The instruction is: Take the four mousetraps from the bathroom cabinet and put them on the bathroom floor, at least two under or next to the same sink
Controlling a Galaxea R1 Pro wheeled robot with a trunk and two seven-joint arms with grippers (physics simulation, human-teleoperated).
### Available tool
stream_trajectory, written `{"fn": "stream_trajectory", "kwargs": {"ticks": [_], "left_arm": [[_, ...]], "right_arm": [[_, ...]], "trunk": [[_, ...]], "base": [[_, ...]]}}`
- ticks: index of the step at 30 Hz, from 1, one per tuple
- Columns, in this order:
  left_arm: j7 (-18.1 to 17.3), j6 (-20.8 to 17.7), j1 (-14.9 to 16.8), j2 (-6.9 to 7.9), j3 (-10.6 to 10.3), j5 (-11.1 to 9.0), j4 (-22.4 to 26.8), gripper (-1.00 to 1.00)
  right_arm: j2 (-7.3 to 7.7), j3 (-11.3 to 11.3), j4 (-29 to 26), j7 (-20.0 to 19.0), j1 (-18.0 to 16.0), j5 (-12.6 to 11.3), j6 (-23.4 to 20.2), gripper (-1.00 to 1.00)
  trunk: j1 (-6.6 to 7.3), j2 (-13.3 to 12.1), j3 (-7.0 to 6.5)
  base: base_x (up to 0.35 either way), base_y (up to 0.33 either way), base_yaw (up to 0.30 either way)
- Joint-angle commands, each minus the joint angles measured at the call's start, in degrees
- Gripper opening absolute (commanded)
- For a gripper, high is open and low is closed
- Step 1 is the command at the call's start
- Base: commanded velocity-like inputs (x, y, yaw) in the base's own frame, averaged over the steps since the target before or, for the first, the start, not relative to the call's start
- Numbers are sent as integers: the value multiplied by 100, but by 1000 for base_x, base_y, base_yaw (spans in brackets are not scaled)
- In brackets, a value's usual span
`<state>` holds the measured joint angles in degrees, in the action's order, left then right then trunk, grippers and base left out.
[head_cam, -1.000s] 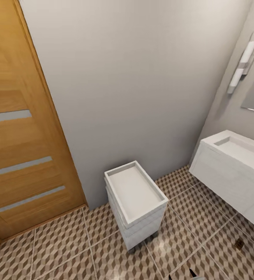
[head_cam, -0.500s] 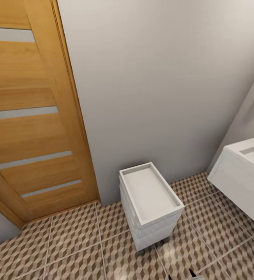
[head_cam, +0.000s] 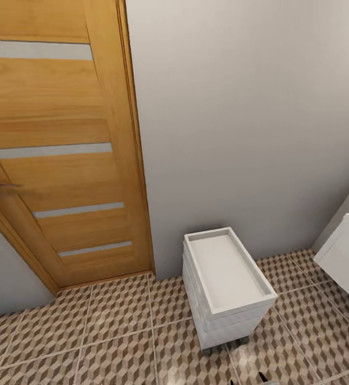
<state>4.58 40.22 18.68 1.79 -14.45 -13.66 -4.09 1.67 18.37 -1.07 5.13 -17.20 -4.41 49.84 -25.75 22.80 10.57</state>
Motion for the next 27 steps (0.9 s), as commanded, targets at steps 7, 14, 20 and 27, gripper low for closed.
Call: {"fn": "stream_trajectory", "kwargs": {"ticks": [7,14,20,27], "left_arm": [[26,30,9,-4,-50,-21,-22,100],[26,30,12,-4,-50,-22,-22,100],[26,30,11,-4,-50,-22,-22,100],[26,30,12,-4,-50,-22,-22,100]], "right_arm": [[0,53,1,22,-2,-43,9,100],[0,53,1,23,-2,-43,9,100],[0,53,1,23,-2,-43,9,100],[0,53,0,23,-2,-43,8,100]], "trunk": [[-3,11,11],[-3,11,11],[-3,11,11],[-3,11,11]], "base": [[0,0,288],[0,0,288],[0,3,288],[0,63,288]]}}
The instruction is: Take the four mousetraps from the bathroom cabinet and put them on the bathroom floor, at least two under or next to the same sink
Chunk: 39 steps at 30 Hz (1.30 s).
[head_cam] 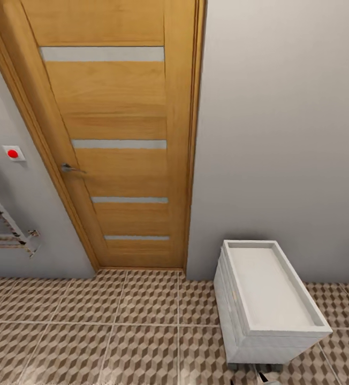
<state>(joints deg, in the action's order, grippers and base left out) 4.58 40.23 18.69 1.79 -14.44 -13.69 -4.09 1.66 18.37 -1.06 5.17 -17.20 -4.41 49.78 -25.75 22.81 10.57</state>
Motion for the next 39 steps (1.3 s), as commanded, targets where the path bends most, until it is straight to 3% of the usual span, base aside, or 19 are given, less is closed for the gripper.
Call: {"fn": "stream_trajectory", "kwargs": {"ticks": [1,39], "left_arm": [[25,29,11,-4,-50,-18,-22,100],[26,29,11,-4,-50,-19,-22,100]], "right_arm": [[1,53,0,20,-2,-43,14,100],[1,53,1,20,-2,-43,14,100]], "trunk": [[-3,11,11],[-3,11,11]], "base": [[0,82,289],[0,110,288]]}}
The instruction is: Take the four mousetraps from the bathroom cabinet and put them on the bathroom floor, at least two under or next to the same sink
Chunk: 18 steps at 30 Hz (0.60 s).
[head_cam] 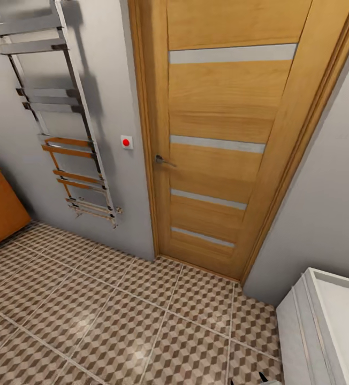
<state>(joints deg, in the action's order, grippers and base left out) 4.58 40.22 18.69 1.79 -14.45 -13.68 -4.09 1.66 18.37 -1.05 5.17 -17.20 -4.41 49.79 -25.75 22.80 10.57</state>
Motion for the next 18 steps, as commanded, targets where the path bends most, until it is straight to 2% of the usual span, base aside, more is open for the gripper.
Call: {"fn": "stream_trajectory", "kwargs": {"ticks": [1,12,18], "left_arm": [[25,30,11,-4,-49,-18,-22,100],[25,30,10,-4,-49,-14,-22,100],[29,30,8,-8,-49,-14,-22,100]], "right_arm": [[1,53,-1,20,-2,-42,13,100],[1,53,-1,20,-2,-42,13,100],[1,53,-1,20,-2,-42,13,100]], "trunk": [[-3,11,11],[-3,11,11],[-3,11,11]], "base": [[0,9,288],[3,2,288],[77,0,288]]}}
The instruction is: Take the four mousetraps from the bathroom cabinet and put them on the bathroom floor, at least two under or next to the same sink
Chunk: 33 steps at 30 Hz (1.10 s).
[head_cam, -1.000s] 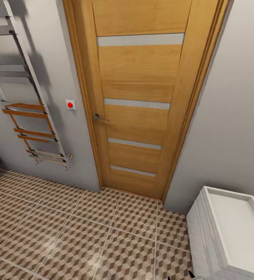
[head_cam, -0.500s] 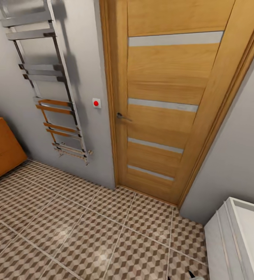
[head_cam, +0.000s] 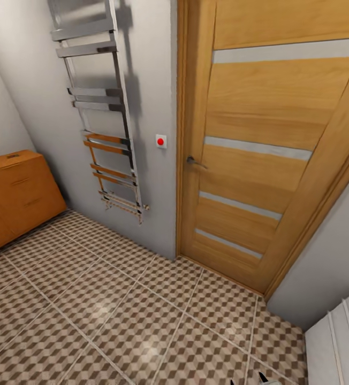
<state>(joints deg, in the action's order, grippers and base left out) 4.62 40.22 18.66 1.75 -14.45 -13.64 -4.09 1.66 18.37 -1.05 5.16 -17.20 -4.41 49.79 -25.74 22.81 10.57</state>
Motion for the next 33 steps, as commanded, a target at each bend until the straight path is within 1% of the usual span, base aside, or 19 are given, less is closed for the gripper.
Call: {"fn": "stream_trajectory", "kwargs": {"ticks": [1,11,23,33], "left_arm": [[27,30,10,-2,-49,-18,-22,100],[27,30,14,-3,-49,-18,-22,100],[29,30,12,0,-49,-20,-22,100],[29,30,12,-1,-49,-21,-22,100]], "right_arm": [[1,53,-1,20,-2,-43,13,100],[1,53,-1,20,-2,-43,13,100],[1,53,-1,20,-2,-43,13,100],[1,53,-1,20,-2,-43,13,100]], "trunk": [[-4,11,11],[-4,11,11],[-4,11,11],[-4,11,11]], "base": [[127,0,289],[212,0,288],[318,2,288],[329,76,288]]}}
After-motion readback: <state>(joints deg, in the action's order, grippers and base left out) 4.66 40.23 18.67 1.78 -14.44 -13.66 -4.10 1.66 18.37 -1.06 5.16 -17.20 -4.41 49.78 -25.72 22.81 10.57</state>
